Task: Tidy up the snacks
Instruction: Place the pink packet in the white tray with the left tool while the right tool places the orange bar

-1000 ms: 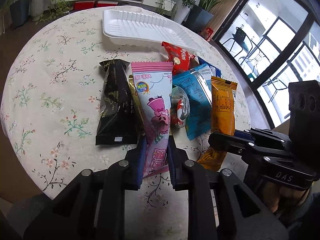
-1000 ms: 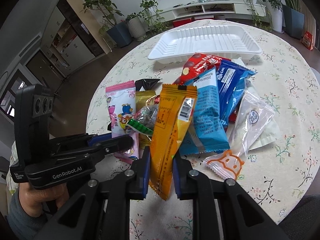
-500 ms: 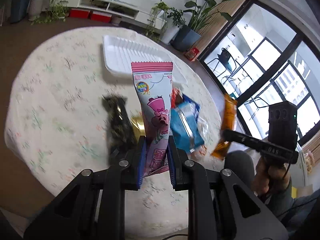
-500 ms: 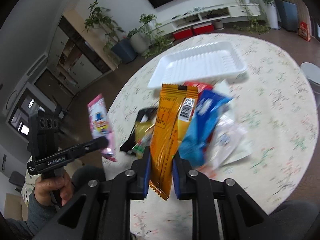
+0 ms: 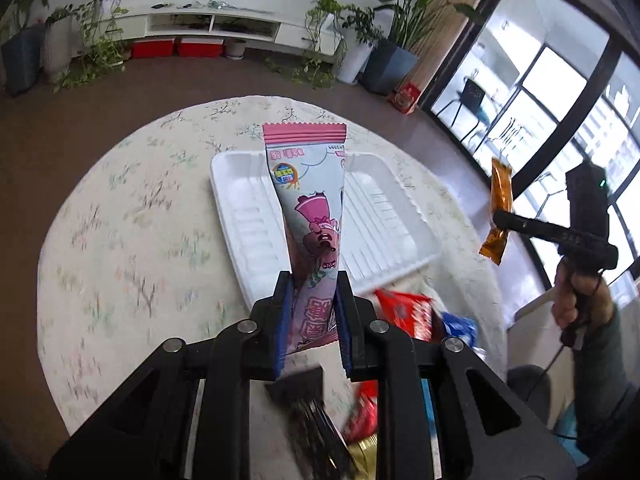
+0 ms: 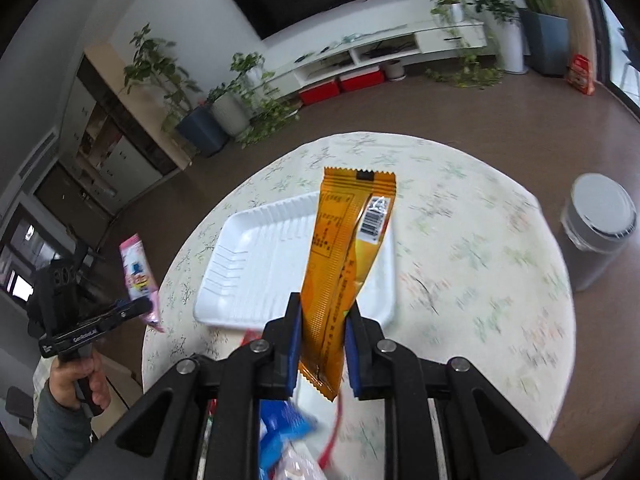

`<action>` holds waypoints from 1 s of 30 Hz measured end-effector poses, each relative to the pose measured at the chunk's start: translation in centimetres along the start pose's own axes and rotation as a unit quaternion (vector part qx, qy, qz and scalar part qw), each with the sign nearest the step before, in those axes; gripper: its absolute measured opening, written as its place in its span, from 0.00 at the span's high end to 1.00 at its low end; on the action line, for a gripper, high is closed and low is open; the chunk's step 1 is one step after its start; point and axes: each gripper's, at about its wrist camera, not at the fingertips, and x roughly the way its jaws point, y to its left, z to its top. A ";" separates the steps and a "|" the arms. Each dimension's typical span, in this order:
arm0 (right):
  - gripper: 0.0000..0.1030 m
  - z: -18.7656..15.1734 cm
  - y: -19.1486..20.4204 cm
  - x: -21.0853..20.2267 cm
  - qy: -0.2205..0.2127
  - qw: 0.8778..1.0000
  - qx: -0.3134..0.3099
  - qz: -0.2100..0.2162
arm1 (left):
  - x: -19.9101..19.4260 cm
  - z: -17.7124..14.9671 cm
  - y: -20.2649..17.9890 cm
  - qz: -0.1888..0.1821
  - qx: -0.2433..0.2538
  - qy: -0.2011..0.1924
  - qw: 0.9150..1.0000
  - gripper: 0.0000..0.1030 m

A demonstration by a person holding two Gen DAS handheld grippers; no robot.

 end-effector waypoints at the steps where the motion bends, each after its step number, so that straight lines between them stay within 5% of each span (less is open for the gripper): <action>1: 0.80 0.7 0.3 1.0 0.011 1.000 -0.007 0.003 | 1.1 0.9 -0.1 0.003 0.005 0.013 1.000 0.82; 8: 0.80 2.9 2.0 9.4 0.087 0.996 -0.035 -0.001 | 8.4 4.6 1.1 0.017 -0.009 0.073 0.997 0.82; 15: 0.80 2.6 1.1 13.6 0.120 0.992 -0.032 -0.014 | 13.2 3.2 0.7 0.020 -0.004 0.109 0.994 0.81; 30: 0.61 2.2 0.0 15.3 0.128 0.991 -0.020 -0.027 | 13.7 2.1 1.1 0.035 -0.026 0.089 0.995 0.71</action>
